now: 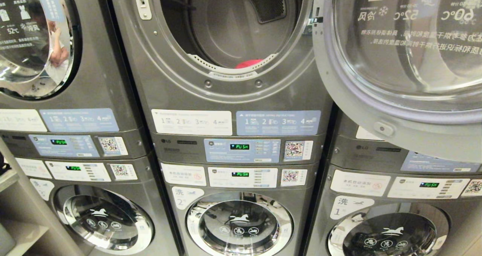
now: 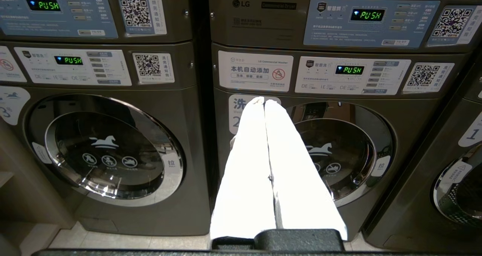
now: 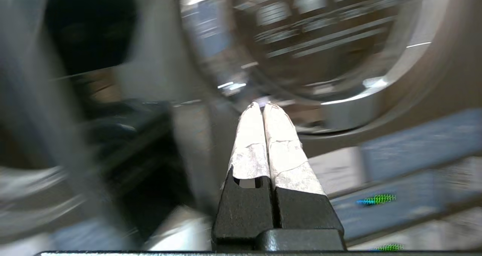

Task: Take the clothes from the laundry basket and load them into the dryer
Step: Close the dryer

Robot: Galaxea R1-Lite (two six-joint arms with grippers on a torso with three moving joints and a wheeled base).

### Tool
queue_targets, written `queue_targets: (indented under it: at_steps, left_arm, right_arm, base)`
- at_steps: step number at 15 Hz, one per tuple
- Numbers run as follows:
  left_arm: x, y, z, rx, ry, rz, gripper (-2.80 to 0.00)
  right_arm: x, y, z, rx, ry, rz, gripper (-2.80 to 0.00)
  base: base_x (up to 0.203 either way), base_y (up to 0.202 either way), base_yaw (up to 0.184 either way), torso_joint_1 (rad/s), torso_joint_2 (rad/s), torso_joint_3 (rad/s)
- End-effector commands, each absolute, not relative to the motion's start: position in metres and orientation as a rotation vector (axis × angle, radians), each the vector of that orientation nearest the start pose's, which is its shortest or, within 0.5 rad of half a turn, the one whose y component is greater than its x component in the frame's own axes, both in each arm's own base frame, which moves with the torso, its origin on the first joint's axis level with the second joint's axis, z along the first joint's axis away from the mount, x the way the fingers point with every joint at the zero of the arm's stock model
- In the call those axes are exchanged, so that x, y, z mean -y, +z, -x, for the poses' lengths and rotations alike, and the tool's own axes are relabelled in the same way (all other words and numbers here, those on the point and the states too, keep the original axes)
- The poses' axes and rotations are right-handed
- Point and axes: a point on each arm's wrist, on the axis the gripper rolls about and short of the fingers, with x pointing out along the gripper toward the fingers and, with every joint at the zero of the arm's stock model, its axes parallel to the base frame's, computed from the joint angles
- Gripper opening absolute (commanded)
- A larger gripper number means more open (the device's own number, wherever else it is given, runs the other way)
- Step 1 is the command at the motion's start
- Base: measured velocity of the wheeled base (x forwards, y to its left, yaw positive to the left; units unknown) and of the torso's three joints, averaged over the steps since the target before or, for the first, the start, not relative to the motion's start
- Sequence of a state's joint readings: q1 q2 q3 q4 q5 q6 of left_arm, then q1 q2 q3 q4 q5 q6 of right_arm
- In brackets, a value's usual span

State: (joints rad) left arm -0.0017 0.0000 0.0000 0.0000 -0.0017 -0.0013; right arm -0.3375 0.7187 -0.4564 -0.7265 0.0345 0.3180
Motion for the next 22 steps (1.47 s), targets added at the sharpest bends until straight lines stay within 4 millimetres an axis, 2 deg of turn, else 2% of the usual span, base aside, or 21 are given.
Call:
queue_targets:
  at_steps: [1, 5, 8, 9, 11, 15, 18, 22]
  left_arm:
    - [0.0, 0.075, 0.023, 0.002, -0.003, 0.002, -2.8]
    - [0.0, 0.075, 0.023, 0.002, -0.003, 0.002, -2.8]
    - [0.0, 0.075, 0.023, 0.002, -0.003, 0.002, -2.8]
    - [0.0, 0.075, 0.023, 0.002, -0.003, 0.002, -2.8]
    - [0.0, 0.075, 0.023, 0.002, -0.003, 0.002, -2.8]
    - [0.0, 0.075, 0.023, 0.002, -0.003, 0.002, -2.8]
    - [0.0, 0.076, 0.023, 0.002, -0.003, 0.002, -2.8]
    - [0.0, 0.075, 0.023, 0.002, -0.003, 0.002, -2.8]
  right_arm:
    - [0.007, 0.272, -0.046, 0.509, -0.058, -0.237, -2.8]
    - [-0.005, 0.264, -0.009, 0.578, 0.283, -0.135, -2.8]
    - [-0.008, 0.259, -0.005, 0.578, 0.534, -0.09, -2.8]
    - [-0.009, 0.26, -0.009, 0.56, 0.587, -0.104, -2.8]
    - [-0.02, 0.266, -0.034, 0.472, 0.621, -0.157, -2.8]
    - [-0.058, 0.281, -0.079, 0.355, 0.657, -0.261, -2.8]
    - [-0.092, 0.283, -0.098, 0.327, 0.772, -0.296, -2.8]
    - [-0.144, 0.291, -0.111, 0.279, 0.941, -0.311, -2.8]
  base:
    - [0.0, 0.0, 0.0, 0.0, 0.0, 0.0]
    - [0.0, 0.0, 0.0, 0.0, 0.0, 0.0]
    - [0.0, 0.0, 0.0, 0.0, 0.0, 0.0]
    - [0.0, 0.0, 0.0, 0.0, 0.0, 0.0]
    - [0.0, 0.0, 0.0, 0.0, 0.0, 0.0]
    - [0.0, 0.0, 0.0, 0.0, 0.0, 0.0]
    - [0.0, 0.0, 0.0, 0.0, 0.0, 0.0]
    - [0.0, 0.0, 0.0, 0.0, 0.0, 0.0]
